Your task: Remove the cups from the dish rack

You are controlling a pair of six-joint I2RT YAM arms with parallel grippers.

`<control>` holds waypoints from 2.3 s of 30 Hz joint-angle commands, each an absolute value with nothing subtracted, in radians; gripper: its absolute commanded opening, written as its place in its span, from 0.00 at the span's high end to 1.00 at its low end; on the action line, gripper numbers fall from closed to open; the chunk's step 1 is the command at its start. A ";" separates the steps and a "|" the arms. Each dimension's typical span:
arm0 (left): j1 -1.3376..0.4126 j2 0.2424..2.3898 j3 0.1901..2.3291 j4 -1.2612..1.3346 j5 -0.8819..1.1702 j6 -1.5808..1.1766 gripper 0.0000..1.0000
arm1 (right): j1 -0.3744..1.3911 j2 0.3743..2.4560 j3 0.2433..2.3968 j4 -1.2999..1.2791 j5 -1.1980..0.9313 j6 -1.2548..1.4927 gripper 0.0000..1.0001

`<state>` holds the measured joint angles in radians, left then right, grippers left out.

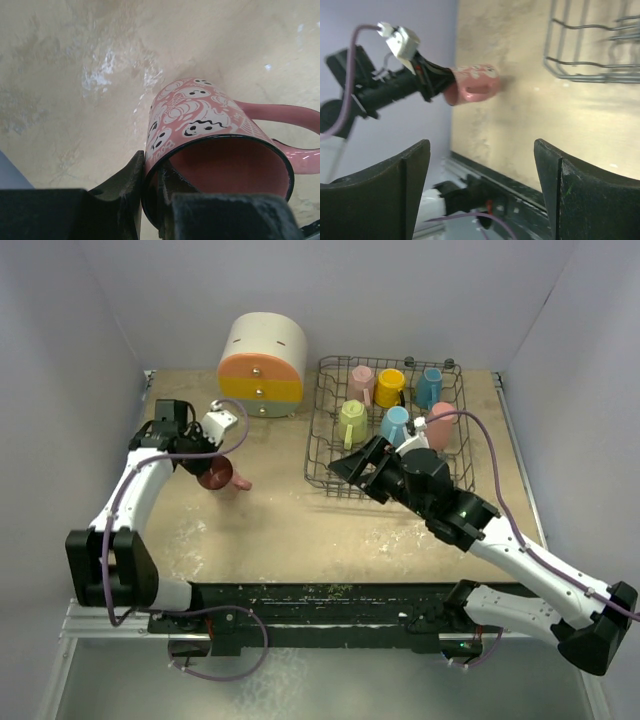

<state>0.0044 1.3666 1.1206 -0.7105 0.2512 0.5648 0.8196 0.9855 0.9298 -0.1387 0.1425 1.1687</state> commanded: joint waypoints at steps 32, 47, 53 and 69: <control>0.176 2.051 1.778 -0.512 0.139 0.466 0.59 | 0.551 1.418 1.320 -0.546 0.422 0.623 0.11; 0.176 1.686 1.665 -0.710 0.363 0.436 0.01 | 0.326 1.468 1.279 -0.530 0.434 0.477 0.01; 0.175 1.545 1.529 -0.786 0.552 0.430 0.01 | 0.313 1.561 1.265 -0.494 0.404 0.437 0.00; 0.153 1.453 1.345 -0.877 0.732 0.506 0.04 | 0.311 1.725 1.274 -0.434 0.400 0.442 0.12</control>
